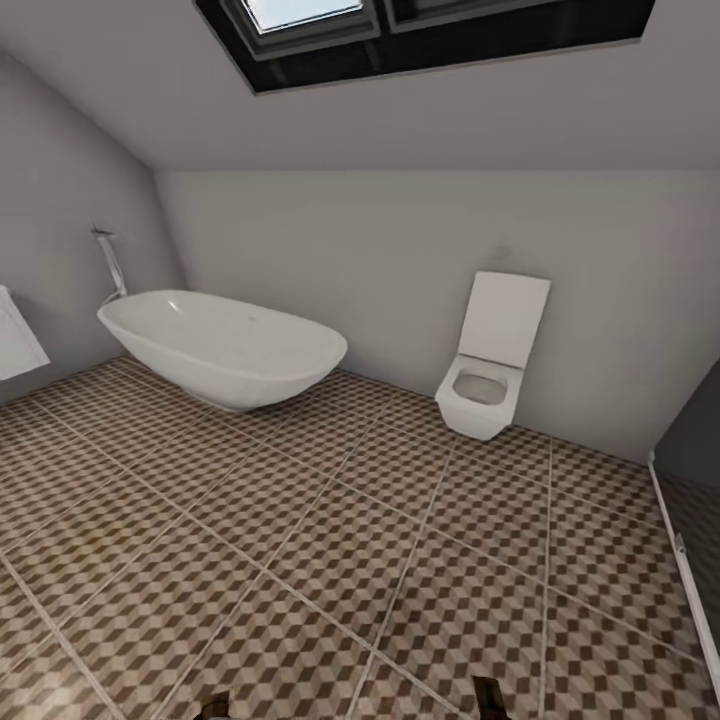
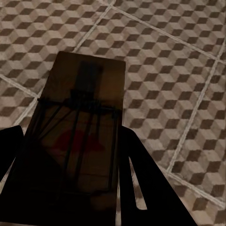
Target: Take the four mousetraps from the cabinet in the bathroom and place them on the bathroom floor. Make sure all four end up on the same floor surface, and ensure that at least two of them are either under or directly next to the same bathroom sink.
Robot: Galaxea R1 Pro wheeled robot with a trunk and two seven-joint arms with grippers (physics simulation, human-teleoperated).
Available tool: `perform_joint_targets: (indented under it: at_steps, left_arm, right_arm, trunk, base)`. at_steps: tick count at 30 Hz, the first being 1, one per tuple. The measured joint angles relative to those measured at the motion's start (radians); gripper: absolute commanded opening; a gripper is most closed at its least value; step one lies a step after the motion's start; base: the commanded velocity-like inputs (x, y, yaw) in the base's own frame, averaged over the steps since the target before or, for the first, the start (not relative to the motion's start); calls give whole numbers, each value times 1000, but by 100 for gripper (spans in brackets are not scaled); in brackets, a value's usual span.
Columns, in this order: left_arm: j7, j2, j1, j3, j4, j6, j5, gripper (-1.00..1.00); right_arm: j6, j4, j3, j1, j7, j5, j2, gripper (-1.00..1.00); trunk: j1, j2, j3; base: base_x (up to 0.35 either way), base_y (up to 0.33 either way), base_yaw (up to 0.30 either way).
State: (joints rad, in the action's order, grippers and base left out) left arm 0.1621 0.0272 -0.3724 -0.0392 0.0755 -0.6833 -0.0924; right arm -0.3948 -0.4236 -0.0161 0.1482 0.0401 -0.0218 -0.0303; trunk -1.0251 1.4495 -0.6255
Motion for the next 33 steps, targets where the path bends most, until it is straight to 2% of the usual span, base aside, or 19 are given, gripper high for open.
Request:
perform_joint_targets:
  at_steps: [33]
  left_arm:
    - [0, 0, 0, 0, 0, 1, 0, -100]
  right_arm:
    - [0, 0, 0, 0, 0, 0, 0, -100]
  trunk:
    - [0, 0, 0]
  base:
    - [0, 0, 287]
